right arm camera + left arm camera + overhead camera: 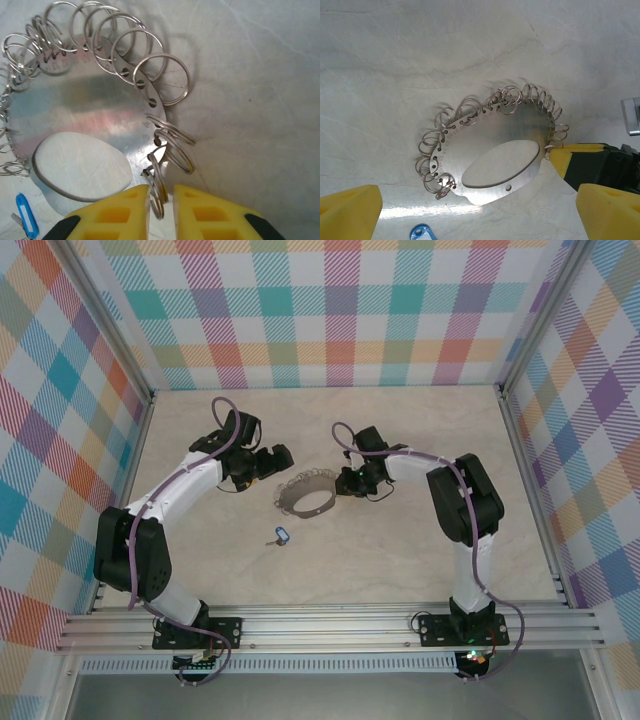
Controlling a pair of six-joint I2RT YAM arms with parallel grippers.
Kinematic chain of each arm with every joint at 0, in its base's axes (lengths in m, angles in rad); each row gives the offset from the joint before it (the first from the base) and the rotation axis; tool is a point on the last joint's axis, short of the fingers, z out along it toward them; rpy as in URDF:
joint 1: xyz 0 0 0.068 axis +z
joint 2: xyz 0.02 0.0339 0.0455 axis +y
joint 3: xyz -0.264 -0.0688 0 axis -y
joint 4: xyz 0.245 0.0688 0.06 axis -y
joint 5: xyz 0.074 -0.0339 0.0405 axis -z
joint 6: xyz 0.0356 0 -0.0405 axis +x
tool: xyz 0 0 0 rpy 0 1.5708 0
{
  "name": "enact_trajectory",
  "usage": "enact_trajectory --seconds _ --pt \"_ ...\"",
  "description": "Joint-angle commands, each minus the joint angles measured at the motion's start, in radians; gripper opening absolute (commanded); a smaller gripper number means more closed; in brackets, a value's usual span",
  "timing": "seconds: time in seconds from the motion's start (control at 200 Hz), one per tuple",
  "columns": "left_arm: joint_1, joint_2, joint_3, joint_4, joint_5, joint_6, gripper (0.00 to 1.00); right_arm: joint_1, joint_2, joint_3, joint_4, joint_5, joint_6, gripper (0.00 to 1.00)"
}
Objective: Put the keys on the keyring
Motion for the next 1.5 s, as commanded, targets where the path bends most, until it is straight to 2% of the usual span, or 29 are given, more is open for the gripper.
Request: enact_trajectory --seconds 0.0,0.175,0.325,0.51,0.69,0.86,1.1,1.245,1.305,1.375,1.495 --pt "-0.014 0.002 0.034 -0.024 -0.013 -0.008 1.0 0.005 0.019 0.028 -0.006 -0.023 -0.005 0.2" --pt "-0.014 -0.005 0.032 -0.026 -0.02 -0.008 1.0 0.005 0.022 0.033 -0.007 -0.029 -0.005 0.14" --pt "-0.014 -0.01 0.031 -0.028 -0.027 -0.008 1.0 0.005 0.017 0.031 -0.012 -0.034 -0.009 0.0" --pt "-0.014 -0.013 0.08 -0.058 -0.08 -0.001 1.0 0.005 -0.051 0.065 -0.078 -0.035 -0.039 0.0" --pt "-0.014 0.007 0.222 -0.114 -0.112 0.033 1.0 0.004 -0.197 0.146 -0.154 -0.039 -0.117 0.0" --pt "-0.014 0.033 0.361 -0.126 0.004 0.088 0.9 -0.015 -0.303 0.216 -0.181 -0.117 -0.183 0.0" --pt "-0.014 0.059 0.502 -0.072 0.222 0.125 0.69 -0.075 -0.38 0.299 -0.169 -0.376 -0.219 0.0" --pt "-0.014 0.05 0.518 0.032 0.385 0.093 0.6 -0.098 -0.397 0.339 -0.17 -0.501 -0.2 0.0" --pt "-0.014 0.05 0.519 0.072 0.439 0.072 0.52 -0.101 -0.395 0.357 -0.175 -0.544 -0.191 0.0" --pt "-0.016 0.051 0.521 0.099 0.477 0.055 0.43 -0.104 -0.398 0.36 -0.158 -0.575 -0.172 0.0" --pt "-0.024 0.044 0.5 0.148 0.535 0.037 0.36 -0.119 -0.39 0.356 -0.074 -0.613 -0.09 0.0"
